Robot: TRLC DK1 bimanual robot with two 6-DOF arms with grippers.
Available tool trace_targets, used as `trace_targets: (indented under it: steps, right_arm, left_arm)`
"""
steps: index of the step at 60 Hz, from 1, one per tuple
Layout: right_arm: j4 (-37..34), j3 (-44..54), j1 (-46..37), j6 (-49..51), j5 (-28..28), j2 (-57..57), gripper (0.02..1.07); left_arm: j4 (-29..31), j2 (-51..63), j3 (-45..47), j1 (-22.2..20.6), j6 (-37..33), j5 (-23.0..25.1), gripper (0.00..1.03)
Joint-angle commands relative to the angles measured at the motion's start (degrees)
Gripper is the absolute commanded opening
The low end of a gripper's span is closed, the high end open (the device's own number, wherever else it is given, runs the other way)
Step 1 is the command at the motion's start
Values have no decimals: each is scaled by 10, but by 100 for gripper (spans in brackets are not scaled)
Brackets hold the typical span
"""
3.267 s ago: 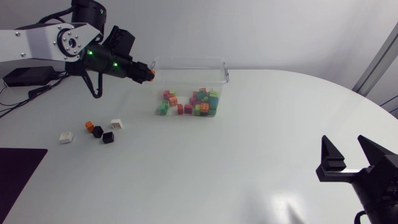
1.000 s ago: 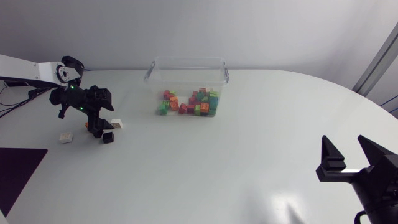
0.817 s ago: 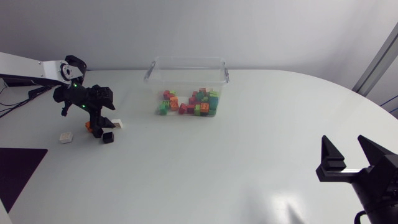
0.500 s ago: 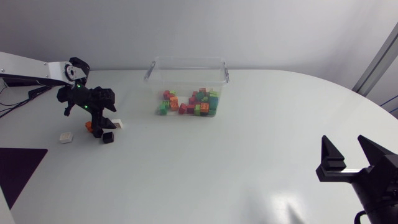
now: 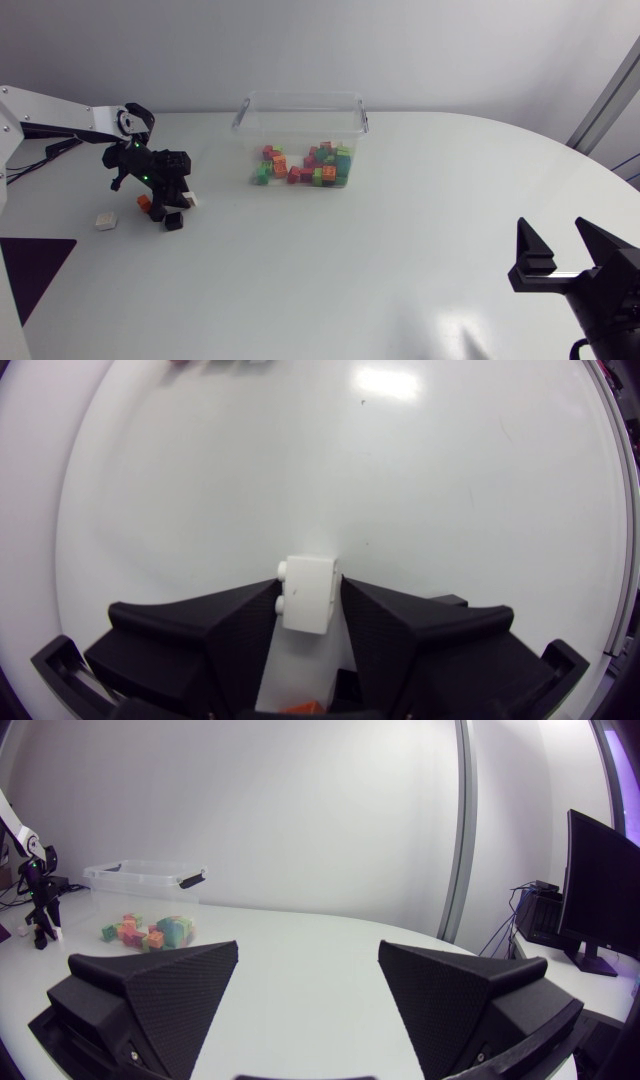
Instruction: Place the duplo bricks in the container
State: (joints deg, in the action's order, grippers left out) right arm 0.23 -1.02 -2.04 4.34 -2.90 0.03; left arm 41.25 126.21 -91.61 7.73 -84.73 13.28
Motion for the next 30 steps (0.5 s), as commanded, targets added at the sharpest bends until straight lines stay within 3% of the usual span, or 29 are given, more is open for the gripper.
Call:
trace_targets:
  steps: [1,9,13,23,30]
  right_arm:
    - [6,13,-2,8,-4,-4,103]
    - [6,13,-2,8,-4,-4,103]
    - [6,13,-2,8,-3,-4,103]
    - [6,13,-2,8,-3,-4,103]
    - [6,13,-2,8,-4,-4,103]
  left_arm:
    - [13,18,-16,-2,-19,-4,22]
    - [94,7,-59,-4,-3,-2,20]
    - [105,-21,-54,-6,10,3,20]
    - [139,-120,-22,-14,28,54,20]
    - [160,-196,-19,-36,88,97,20]
